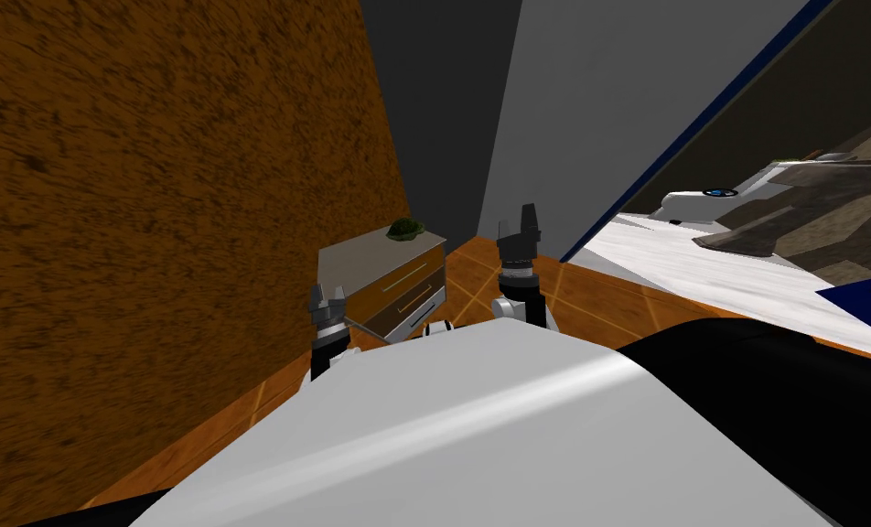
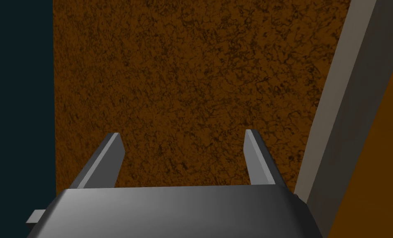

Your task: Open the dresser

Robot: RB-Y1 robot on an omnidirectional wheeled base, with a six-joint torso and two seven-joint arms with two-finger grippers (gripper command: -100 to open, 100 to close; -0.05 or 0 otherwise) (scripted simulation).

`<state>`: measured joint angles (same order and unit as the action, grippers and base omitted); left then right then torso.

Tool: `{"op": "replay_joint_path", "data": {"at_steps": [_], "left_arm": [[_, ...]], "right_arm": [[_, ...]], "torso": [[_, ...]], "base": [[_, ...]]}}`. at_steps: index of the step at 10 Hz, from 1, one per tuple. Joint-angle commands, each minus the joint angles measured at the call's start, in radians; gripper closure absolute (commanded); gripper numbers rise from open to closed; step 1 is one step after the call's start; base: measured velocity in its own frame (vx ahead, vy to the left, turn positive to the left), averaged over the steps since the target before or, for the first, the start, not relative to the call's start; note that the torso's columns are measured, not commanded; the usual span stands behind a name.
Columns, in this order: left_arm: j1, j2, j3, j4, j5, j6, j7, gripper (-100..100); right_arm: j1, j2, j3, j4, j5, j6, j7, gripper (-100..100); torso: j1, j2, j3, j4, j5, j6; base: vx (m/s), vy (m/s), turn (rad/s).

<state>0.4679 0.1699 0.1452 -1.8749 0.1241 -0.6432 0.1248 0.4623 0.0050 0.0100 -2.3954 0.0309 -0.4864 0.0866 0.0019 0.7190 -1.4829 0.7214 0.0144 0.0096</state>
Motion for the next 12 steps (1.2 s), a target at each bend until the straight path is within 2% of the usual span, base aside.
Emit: {"op": "replay_joint_path", "data": {"at_steps": [1, 3, 6, 9, 12], "left_arm": [[0.014, -0.003, -0.011, 0.045, 0.009, 0.022, 0.007, -100], [0.008, -0.002, -0.003, 0.083, 0.022, 0.022, 0.011, -100], [0.005, -0.003, 0.001, 0.103, 0.029, 0.022, 0.014, -100], [-0.003, -0.013, 0.016, 0.165, 0.051, 0.021, 0.021, -100], [-0.006, -0.019, 0.021, 0.186, 0.058, 0.021, 0.024, -100]], "right_arm": [[0.000, 0.000, 0.000, 0.000, 0.000, 0.000, 0.000, 0], [0.000, 0.000, 0.000, 0.000, 0.000, 0.000, 0.000, 0], [0.000, 0.000, 0.000, 0.000, 0.000, 0.000, 0.000, 0], [0.000, 0.000, 0.000, 0.000, 0.000, 0.000, 0.000, 0], [0.000, 0.000, 0.000, 0.000, 0.000, 0.000, 0.000, 0]], "torso": [[-0.002, 0.001, 0.000, 0.003, -0.004, -0.003], [0.000, 0.005, 0.001, 0.006, -0.006, -0.003], [-0.001, 0.005, 0.001, 0.006, -0.006, -0.001], [-0.003, 0.005, 0.001, 0.005, -0.005, -0.002], [0.002, 0.003, 0.001, 0.002, 0.000, -0.001]], "base": [[0.036, -0.107, 0.049], [0.047, -0.091, 0.061], [0.035, -0.066, 0.031], [0.034, -0.094, 0.064], [0.023, -0.076, 0.036]]}}
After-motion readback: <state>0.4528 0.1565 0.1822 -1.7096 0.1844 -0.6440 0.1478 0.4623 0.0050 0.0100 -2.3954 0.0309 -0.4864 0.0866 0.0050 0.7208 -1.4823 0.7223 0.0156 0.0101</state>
